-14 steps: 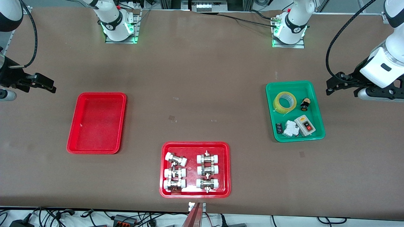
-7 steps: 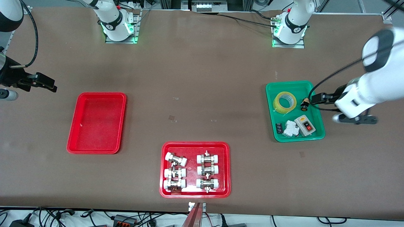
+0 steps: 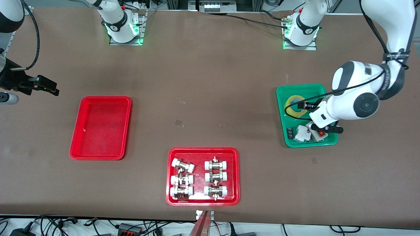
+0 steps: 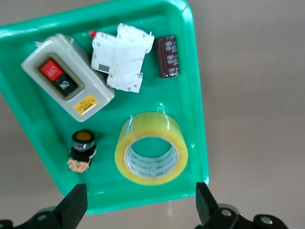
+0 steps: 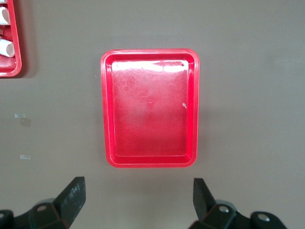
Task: Left arm passes tape to right arm into tray
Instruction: 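Lower the left gripper over the tape roll in the green tray, then close the left gripper on the tape roll's rim and lift it, then carry the tape toward the table middle while the right gripper approaches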
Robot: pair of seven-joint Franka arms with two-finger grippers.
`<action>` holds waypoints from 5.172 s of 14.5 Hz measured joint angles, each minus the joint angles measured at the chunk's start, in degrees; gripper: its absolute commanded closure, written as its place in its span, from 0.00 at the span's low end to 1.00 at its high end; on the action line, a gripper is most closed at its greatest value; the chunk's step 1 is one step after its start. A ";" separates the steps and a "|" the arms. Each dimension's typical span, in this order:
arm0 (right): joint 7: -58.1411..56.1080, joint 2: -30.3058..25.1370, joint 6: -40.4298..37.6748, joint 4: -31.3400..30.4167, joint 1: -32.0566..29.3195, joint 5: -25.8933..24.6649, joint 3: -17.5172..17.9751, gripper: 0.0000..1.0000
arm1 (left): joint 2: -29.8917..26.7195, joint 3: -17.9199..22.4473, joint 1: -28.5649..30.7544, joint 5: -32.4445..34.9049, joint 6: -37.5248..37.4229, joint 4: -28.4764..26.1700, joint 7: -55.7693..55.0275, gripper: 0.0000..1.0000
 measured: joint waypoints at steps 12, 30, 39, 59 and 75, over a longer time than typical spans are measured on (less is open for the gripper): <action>0.01 0.00 -2.04 0.00 0.18 0.01 0.32 0.00 | 4.51 0.35 4.96 0.36 8.56 -9.24 0.41 0.05; 0.02 0.01 -2.28 -0.01 0.09 0.00 0.19 0.00 | 5.97 0.32 5.52 0.38 10.53 -10.22 -0.51 1.00; 0.02 -0.42 -2.23 0.10 0.59 0.28 0.58 0.00 | 2.17 -7.70 5.29 0.29 -5.03 2.69 -0.77 0.97; -15.97 16.79 0.63 2.33 9.81 35.98 1.19 0.00 | 24.75 -13.02 -16.90 -24.55 24.25 31.08 -13.61 0.98; -16.42 30.14 24.47 10.54 23.14 48.35 1.50 0.00 | 28.79 -11.05 -20.51 -24.55 26.53 36.36 -16.31 0.97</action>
